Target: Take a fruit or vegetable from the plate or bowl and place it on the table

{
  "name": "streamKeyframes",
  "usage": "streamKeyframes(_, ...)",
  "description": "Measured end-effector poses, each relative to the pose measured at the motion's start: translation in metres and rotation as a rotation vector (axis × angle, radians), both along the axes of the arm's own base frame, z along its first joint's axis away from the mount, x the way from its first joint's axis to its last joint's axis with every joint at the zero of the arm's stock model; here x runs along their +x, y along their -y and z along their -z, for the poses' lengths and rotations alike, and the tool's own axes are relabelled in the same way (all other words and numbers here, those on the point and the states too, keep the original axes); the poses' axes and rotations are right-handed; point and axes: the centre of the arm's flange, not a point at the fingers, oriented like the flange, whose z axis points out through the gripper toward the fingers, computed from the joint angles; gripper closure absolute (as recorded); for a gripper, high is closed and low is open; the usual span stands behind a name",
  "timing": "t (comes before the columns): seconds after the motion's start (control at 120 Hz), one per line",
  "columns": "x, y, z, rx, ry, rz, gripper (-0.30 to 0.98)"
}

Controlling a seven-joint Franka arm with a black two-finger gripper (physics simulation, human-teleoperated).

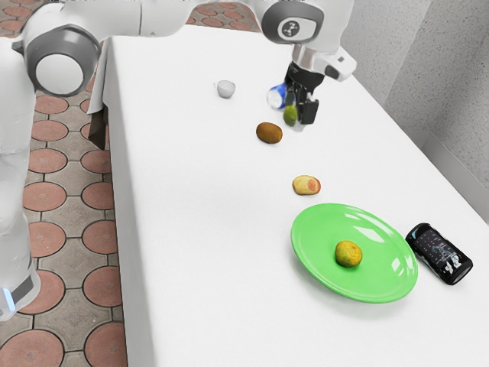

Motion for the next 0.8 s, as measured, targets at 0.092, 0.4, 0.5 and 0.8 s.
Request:
streamKeyframes(0.092, 0.006, -0.007, -0.006, 0.048, 0.027, 0.024, 0.00)
streamKeyframes(0.4, 0.048, -0.036, 0.039, 0.083, 0.047, 0.068, 0.00)
streamKeyframes(0.5, 0.068, -0.012, 0.091, 0.011, 0.009, 0.115, 0.00)
streamKeyframes(0.8, 0.109, 0.139, 0.107, -0.160, 0.116, 0.161, 0.00)
